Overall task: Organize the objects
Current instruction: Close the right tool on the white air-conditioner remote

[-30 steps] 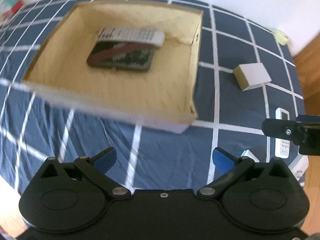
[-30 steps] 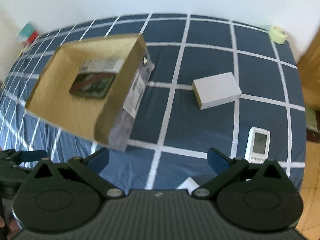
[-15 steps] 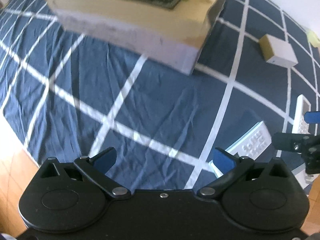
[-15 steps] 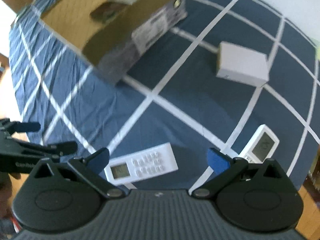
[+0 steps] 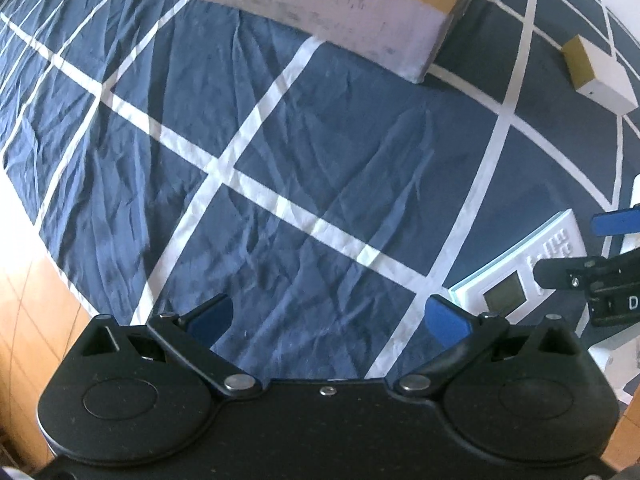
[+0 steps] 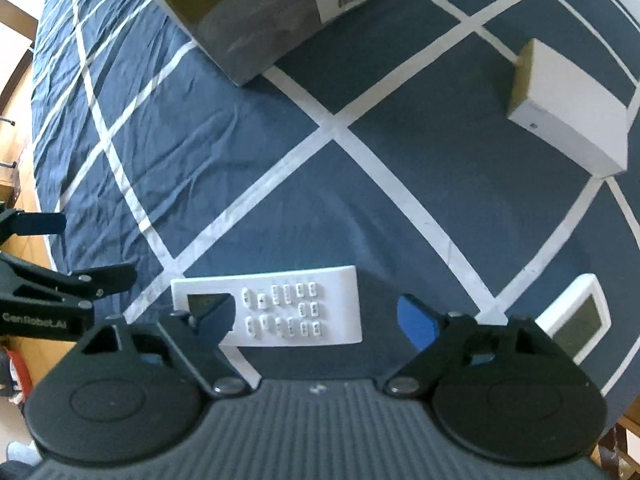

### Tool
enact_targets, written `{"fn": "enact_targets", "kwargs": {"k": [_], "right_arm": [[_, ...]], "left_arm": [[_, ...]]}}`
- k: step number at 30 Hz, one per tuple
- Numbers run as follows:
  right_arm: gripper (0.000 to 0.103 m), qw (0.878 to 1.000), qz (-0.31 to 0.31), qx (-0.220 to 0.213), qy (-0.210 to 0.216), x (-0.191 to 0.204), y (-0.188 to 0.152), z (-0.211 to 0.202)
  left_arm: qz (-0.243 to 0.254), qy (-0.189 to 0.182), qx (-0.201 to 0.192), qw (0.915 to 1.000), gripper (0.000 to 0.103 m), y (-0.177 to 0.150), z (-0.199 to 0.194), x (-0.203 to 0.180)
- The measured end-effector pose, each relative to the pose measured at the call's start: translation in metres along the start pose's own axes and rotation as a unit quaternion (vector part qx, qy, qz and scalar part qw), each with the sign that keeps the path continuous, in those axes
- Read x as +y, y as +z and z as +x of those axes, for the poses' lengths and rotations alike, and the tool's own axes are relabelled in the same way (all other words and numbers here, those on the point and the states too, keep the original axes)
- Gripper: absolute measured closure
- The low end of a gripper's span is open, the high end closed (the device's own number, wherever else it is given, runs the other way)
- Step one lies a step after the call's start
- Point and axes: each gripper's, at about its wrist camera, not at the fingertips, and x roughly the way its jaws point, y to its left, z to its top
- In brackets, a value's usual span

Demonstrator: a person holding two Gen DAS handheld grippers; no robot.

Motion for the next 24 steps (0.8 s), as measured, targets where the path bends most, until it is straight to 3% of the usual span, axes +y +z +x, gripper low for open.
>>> {"fn": "enact_targets", "kwargs": {"k": [7, 11, 16, 24], "right_arm": [[0.035, 0.999, 0.000, 0.000, 0.032, -0.003, 0.001, 0.003], [0.037, 0.999, 0.018, -0.005, 0.030, -0.005, -0.001, 0.001], [0.037, 0.996, 0.083, -0.009, 0.028, -0.010, -0.008, 0.001], [0.037, 0.976, 0.214, -0.016, 0.027, -0.015, -0.028, 0.000]], "left_arm": [[0.006, -0.001, 0.006, 1.0000, 0.000, -0.004, 0.002, -0.002], [0.017, -0.006, 0.005, 0.9998, 0.000, -0.005, 0.000, -0.005], [0.039, -0.016, 0.004, 0.9991, 0.000, -0.004, -0.001, -0.010], [0.065, -0.039, 0.011, 0.9970, 0.000, -0.003, 0.001, -0.020]]}}
